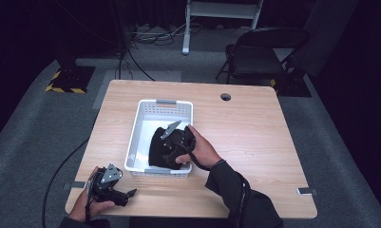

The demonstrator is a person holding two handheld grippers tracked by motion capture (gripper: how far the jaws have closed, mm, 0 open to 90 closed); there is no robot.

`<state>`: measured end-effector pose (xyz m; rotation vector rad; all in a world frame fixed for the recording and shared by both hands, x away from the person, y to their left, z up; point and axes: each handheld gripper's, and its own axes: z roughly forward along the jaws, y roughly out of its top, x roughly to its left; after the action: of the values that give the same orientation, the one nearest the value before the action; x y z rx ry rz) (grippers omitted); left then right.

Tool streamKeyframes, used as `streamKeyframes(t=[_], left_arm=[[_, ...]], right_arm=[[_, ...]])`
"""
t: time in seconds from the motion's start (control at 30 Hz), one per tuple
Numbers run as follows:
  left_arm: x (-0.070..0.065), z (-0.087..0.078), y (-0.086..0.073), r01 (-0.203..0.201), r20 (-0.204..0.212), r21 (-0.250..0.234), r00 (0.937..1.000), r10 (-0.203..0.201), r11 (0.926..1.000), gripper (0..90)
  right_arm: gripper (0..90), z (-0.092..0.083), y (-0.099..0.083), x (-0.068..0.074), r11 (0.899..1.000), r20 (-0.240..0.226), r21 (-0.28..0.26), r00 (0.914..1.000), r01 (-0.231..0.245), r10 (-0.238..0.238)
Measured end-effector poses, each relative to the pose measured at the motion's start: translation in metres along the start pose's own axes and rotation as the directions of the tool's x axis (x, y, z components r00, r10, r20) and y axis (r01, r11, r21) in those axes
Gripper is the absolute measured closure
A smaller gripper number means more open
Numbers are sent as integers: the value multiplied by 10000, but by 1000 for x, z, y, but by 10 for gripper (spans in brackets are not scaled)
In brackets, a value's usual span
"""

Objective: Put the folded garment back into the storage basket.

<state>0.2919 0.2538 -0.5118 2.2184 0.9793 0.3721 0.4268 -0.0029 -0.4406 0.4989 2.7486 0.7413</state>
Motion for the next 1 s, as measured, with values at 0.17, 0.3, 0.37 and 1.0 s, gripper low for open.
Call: streamKeyframes(t=[0.17,0.3,0.37,1.0], left_arm=[[0,0,0,-2,1,1,10000,2,10000,7],[0,0,0,-4,9,-6,10000,4,10000,7],[0,0,0,2,7,1,10000,-2,10000,7],[0,0,0,-1,11,-7,10000,1,10000,7]], right_arm=[[73,0,0,0,10000,12,18,10000,58,-58],[72,-2,1,1,9999,82,-55,9999,84,-83],[72,-4,1,1,9998,203,-112,9997,141,-139],[72,-30,-3,1,9979,706,-515,9969,380,-343]])
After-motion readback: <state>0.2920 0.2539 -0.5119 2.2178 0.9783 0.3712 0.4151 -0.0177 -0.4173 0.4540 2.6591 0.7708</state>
